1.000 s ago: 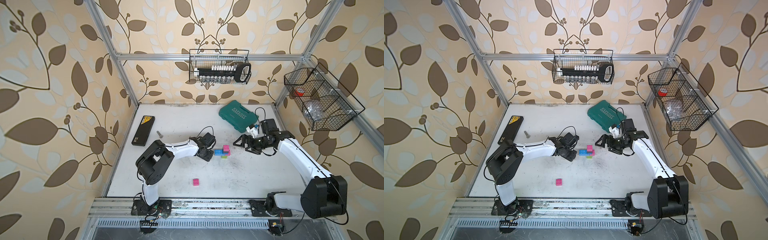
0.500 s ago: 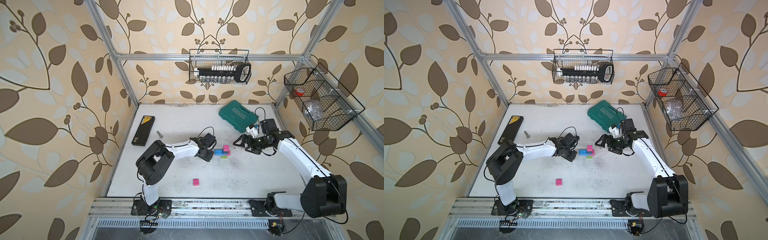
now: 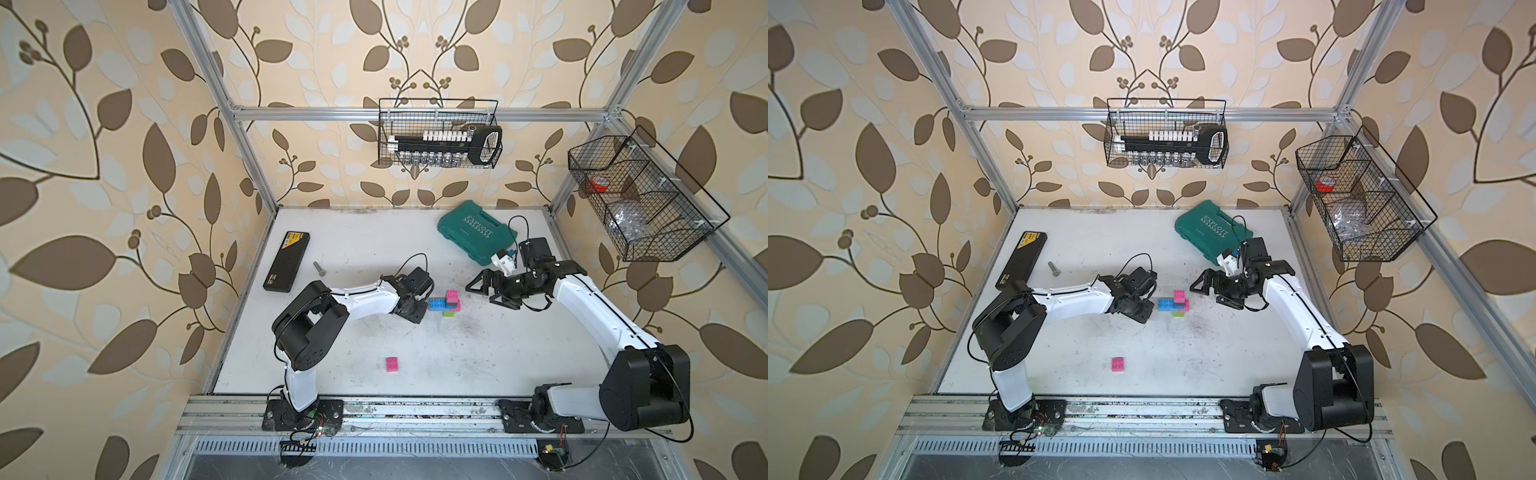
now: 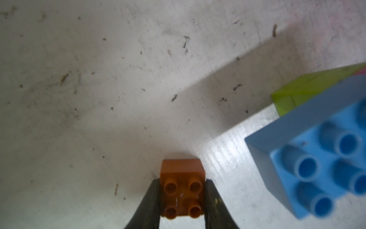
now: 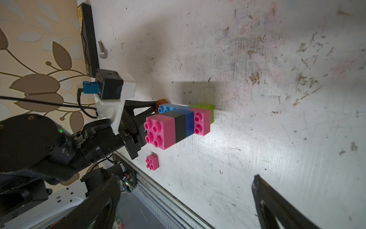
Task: Assemble the number 4 with lego
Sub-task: Pick up the lego brick from the center of the board.
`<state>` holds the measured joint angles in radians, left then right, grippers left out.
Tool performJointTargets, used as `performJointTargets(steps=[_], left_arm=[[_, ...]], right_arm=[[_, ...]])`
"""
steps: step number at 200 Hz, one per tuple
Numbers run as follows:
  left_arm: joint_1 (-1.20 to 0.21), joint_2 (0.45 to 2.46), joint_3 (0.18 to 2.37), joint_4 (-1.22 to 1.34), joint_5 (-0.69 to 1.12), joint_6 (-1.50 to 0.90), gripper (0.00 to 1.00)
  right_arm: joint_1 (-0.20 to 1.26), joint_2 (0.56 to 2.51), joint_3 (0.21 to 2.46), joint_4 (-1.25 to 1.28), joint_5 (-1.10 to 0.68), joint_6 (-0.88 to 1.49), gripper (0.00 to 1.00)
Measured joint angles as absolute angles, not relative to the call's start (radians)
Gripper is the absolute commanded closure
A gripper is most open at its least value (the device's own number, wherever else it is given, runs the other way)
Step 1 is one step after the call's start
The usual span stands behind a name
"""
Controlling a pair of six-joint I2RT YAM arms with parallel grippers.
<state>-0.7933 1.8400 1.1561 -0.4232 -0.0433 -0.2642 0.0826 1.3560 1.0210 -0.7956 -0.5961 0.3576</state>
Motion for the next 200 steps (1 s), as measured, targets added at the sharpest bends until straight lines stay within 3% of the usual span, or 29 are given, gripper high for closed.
performJointTargets(steps=[148, 200], left_arm=[[-0.793, 1.704, 1.311, -0.628, -0.107, -0.47, 0.9], [-0.793, 1.704, 1.383, -0.632, -0.075, -0.513, 0.91]], right_arm=[[0.094, 1.391, 1.023, -0.782, -0.583, 0.357, 0.01], [0.146, 1.426, 1.05, -0.779, -0.537, 0.35, 0.09]])
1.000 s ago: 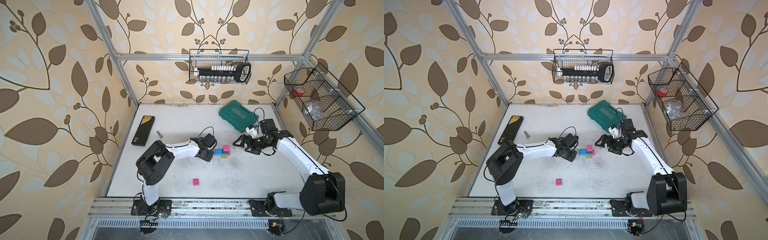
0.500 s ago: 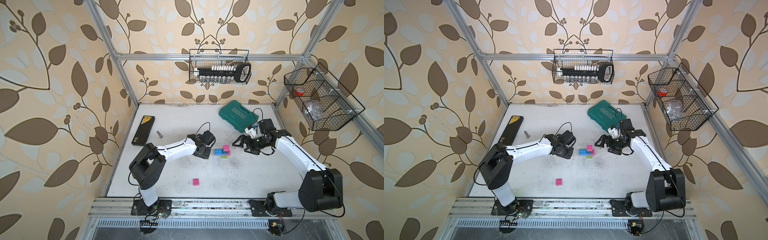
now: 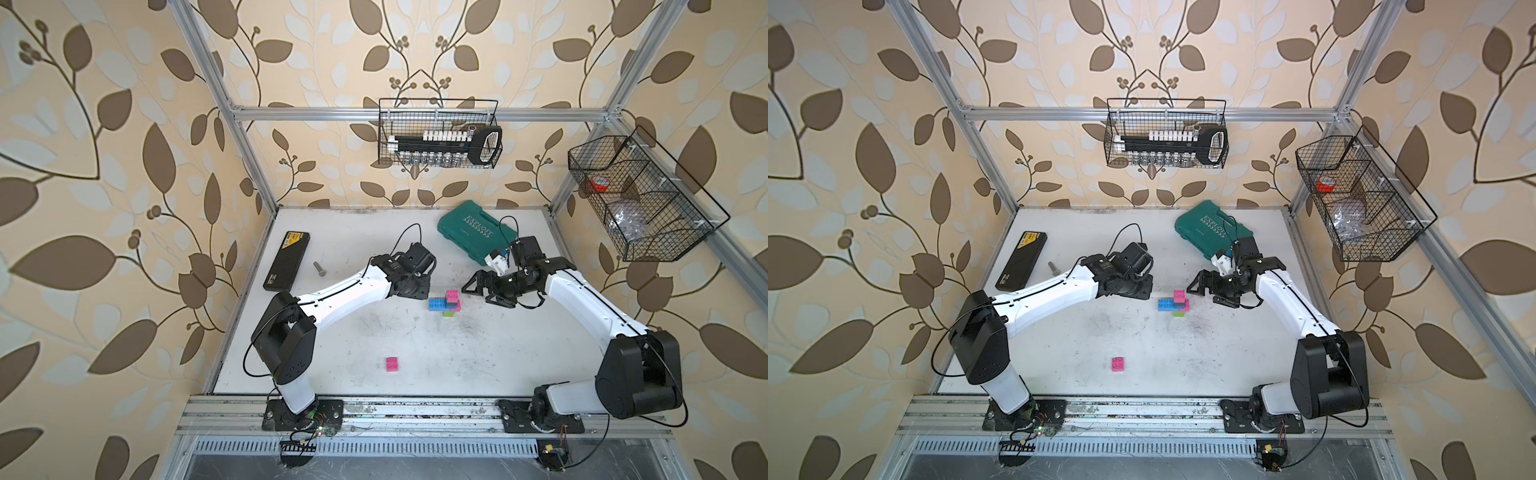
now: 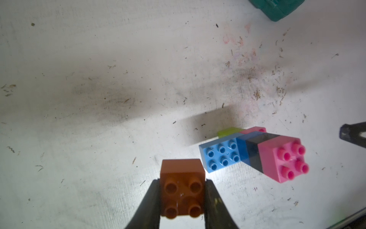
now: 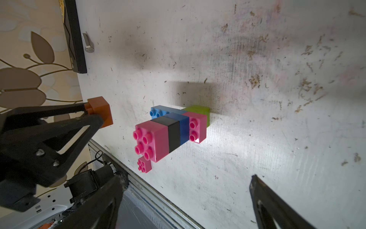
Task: Assemble the number 4 with lego
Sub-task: Assemble the lego brick with the lego brick.
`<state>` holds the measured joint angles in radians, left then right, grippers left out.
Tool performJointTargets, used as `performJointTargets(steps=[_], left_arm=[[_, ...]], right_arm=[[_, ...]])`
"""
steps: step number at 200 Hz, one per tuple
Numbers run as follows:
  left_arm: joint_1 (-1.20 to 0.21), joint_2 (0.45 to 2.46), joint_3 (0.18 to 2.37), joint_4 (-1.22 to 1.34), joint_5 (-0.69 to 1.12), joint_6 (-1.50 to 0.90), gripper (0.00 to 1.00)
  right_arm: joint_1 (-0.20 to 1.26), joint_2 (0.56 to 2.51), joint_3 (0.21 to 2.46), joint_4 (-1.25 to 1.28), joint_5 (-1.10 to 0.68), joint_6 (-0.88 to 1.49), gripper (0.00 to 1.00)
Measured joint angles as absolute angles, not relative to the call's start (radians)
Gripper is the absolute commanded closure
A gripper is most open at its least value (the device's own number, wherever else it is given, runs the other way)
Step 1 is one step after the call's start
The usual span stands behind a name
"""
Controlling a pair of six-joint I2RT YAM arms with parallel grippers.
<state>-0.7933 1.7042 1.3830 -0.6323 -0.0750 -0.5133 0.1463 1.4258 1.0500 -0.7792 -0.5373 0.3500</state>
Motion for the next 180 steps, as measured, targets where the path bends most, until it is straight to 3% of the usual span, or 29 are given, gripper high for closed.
performJointTargets(steps=[55, 180], left_arm=[[-0.798, 1.704, 1.386, -0.631, -0.037, -0.57, 0.93], [-0.852, 1.705, 1.386, -0.577, -0.01, -0.651, 0.96]], right_arm=[[0.197, 1.462, 1.081, -0.756, -0.503, 0.343, 0.26], [0.258, 1.519, 1.097, -0.743, -0.459, 0.335, 0.26]])
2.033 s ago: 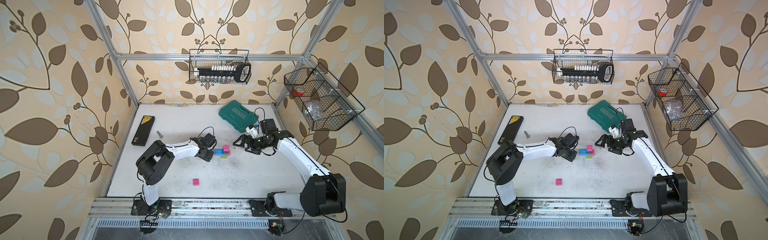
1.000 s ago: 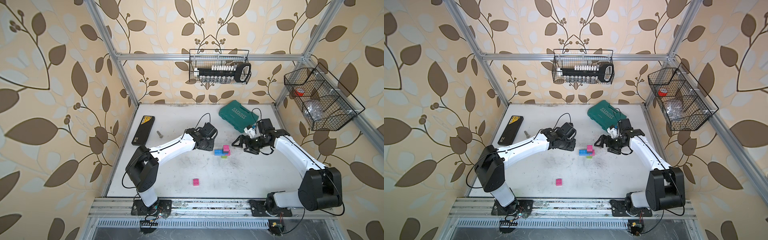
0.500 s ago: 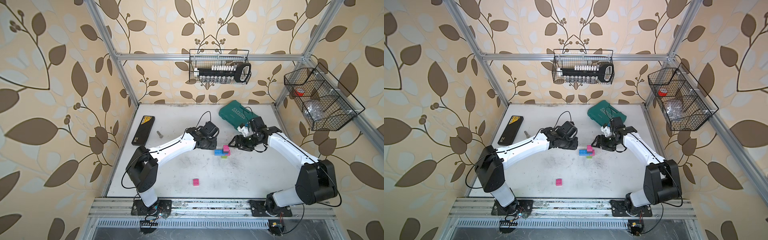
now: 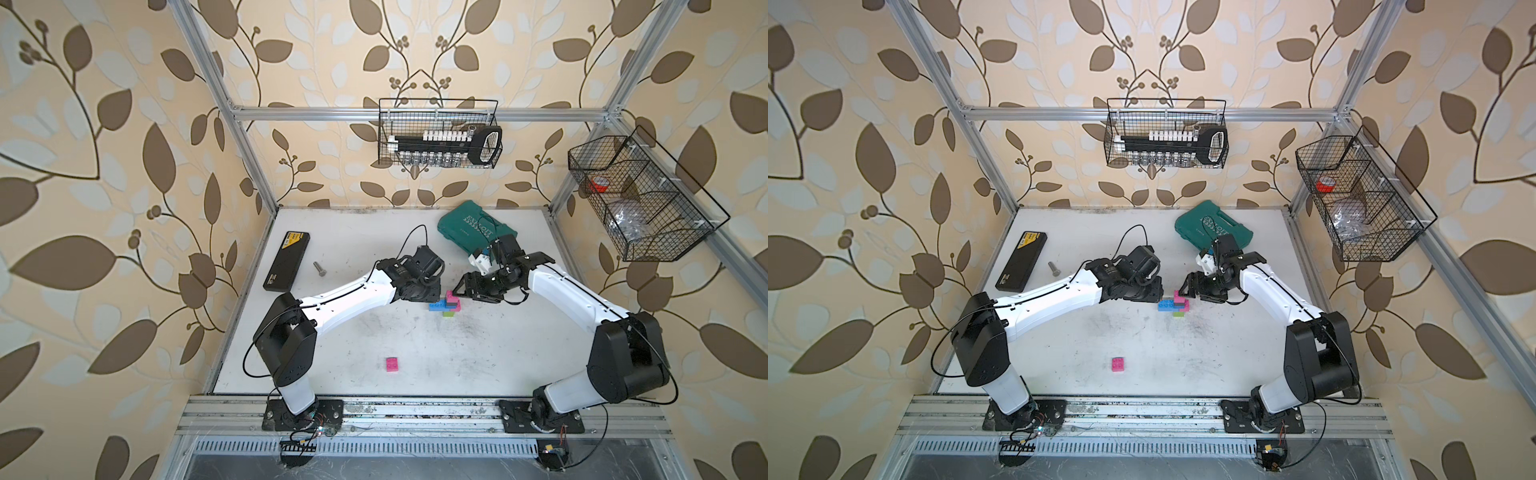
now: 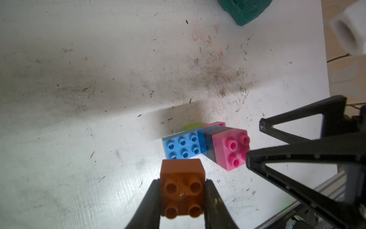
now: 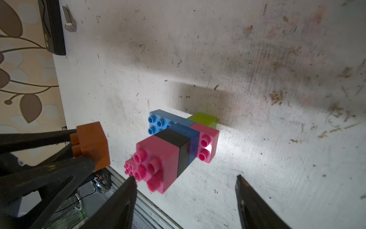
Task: Assemble the number 4 with lego
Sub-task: Assemble the lego brick with the lego brick.
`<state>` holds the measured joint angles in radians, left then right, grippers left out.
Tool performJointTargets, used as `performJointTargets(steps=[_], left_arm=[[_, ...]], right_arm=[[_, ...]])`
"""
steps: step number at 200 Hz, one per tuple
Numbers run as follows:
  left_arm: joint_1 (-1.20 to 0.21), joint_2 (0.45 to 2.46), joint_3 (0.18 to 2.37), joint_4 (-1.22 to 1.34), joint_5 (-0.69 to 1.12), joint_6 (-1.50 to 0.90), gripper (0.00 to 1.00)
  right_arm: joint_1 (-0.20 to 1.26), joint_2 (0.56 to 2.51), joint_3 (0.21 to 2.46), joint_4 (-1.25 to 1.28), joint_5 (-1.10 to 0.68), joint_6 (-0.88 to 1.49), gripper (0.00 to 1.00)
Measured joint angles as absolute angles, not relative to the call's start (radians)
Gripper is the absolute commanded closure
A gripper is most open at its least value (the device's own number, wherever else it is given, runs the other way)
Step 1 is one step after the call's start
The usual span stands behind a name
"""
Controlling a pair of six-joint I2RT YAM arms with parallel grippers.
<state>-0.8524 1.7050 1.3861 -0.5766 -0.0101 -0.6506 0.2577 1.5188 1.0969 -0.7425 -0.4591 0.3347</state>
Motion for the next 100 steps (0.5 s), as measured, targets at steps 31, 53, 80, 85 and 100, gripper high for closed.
performJointTargets(steps=[31, 53, 80, 85, 100], left_arm=[[-0.859, 1.716, 1.386, -0.572, -0.01, -0.657, 0.97], [-0.859, 1.734, 1.388, -0.572, -0.011, -0.657, 0.97], [-0.861, 1.759, 1.394, -0.572, -0.015, -0.657, 0.97], [-0.863, 1.763, 1.395, -0.572, -0.017, -0.657, 0.97], [-0.866, 1.772, 1.397, -0.572, -0.02, -0.657, 0.97]], right_arm=[[0.262, 1.535, 1.098, -0.74, -0.451, 0.335, 0.26], [0.262, 1.541, 1.098, -0.74, -0.444, 0.335, 0.27], [0.264, 1.541, 1.098, -0.74, -0.441, 0.335, 0.28], [0.264, 1.541, 1.098, -0.739, -0.44, 0.335, 0.28], [0.265, 1.541, 1.098, -0.739, -0.44, 0.335, 0.28]])
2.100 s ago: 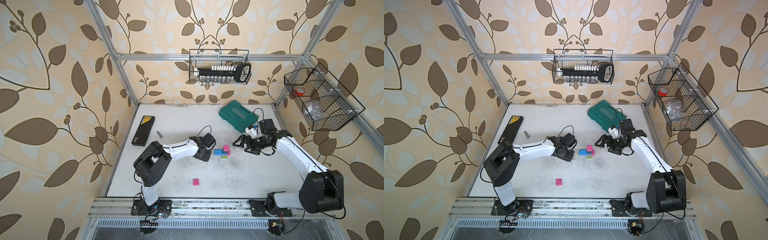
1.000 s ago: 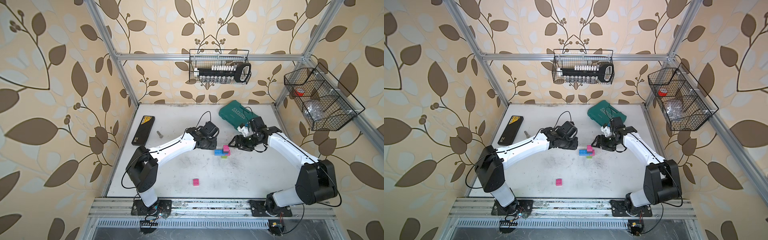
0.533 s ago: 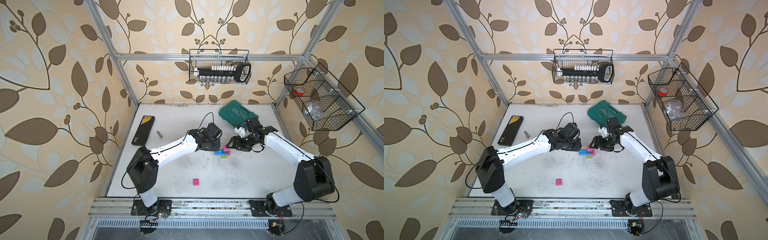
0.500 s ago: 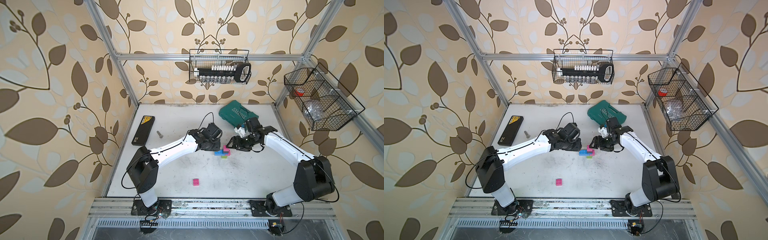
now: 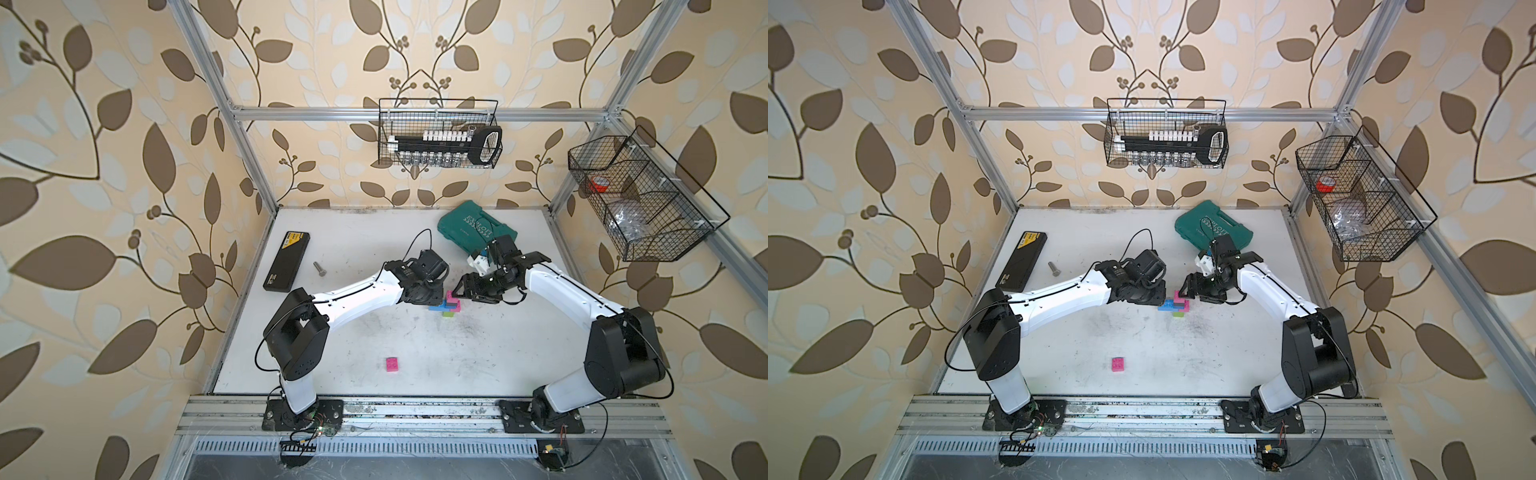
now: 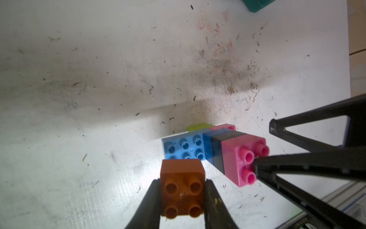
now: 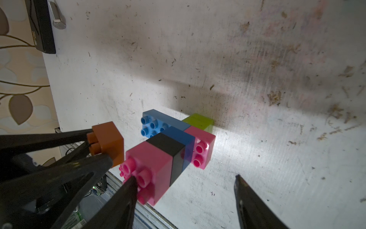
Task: Assemble the number 4 with lego
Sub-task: Assemble the lego brick with the lego brick.
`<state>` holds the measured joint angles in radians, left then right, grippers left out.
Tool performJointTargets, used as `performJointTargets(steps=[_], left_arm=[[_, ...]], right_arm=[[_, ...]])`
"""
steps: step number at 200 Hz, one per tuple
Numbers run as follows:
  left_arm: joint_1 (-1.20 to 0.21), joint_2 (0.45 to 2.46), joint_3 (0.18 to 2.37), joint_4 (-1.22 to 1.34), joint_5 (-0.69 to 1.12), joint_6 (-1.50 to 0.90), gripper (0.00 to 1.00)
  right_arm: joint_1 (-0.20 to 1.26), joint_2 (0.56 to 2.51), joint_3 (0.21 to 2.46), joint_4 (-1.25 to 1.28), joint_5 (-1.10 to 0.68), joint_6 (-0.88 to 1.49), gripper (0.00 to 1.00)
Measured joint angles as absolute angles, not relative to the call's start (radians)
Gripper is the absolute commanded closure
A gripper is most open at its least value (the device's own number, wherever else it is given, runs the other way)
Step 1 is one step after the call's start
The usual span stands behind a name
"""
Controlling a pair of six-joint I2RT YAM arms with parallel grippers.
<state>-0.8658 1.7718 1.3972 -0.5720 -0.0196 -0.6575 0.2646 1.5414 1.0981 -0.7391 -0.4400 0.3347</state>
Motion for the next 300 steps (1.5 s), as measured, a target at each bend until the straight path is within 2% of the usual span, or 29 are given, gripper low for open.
performJointTargets(steps=[300], left_arm=[[-0.904, 1.87, 1.489, -0.652, -0.102, -0.728, 1.0]], right_arm=[[0.28, 1.541, 1.09, -0.701, -0.43, 0.351, 0.3]])
